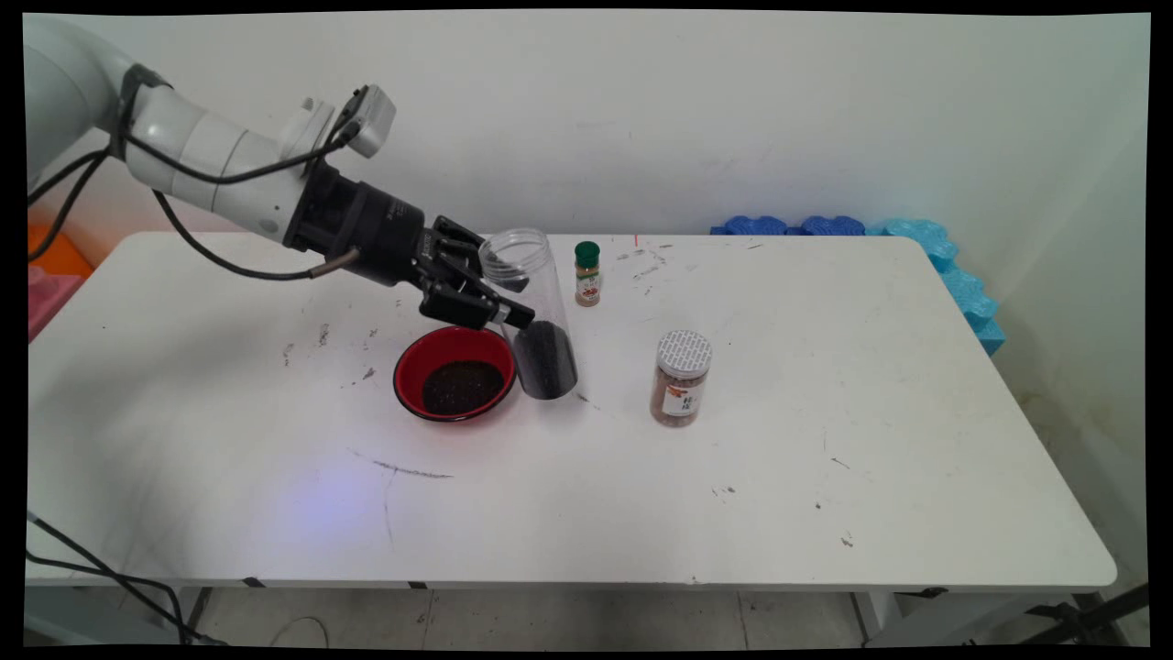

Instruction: Pour the black seasoning powder in the red bowl, then place the picked object on the table

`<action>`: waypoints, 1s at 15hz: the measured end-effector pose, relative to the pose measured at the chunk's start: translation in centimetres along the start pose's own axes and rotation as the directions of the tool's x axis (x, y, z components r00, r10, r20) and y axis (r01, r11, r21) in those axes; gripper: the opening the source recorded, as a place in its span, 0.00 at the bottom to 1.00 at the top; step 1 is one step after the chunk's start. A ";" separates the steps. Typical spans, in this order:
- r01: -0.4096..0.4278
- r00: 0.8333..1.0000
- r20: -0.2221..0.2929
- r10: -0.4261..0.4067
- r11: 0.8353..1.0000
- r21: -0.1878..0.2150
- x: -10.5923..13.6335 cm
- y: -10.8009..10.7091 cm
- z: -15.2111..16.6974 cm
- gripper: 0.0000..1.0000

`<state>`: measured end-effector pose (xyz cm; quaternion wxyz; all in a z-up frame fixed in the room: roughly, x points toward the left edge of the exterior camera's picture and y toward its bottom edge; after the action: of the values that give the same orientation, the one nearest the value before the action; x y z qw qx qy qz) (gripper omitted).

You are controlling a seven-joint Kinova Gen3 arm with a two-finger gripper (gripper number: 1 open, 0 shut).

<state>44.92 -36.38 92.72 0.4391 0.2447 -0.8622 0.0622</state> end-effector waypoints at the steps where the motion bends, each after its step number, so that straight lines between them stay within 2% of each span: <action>1: -0.023 1.000 0.001 0.023 1.000 -0.001 0.0 0.1 0.0 0.00; 8: -0.167 0.986 0.010 0.167 0.986 -0.010 0.1 0.6 0.3 0.00; 15: -0.207 0.978 0.016 0.207 0.978 -0.017 0.2 1.1 0.5 0.00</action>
<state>43.96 -35.69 92.64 0.4247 0.1509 -0.8872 0.0989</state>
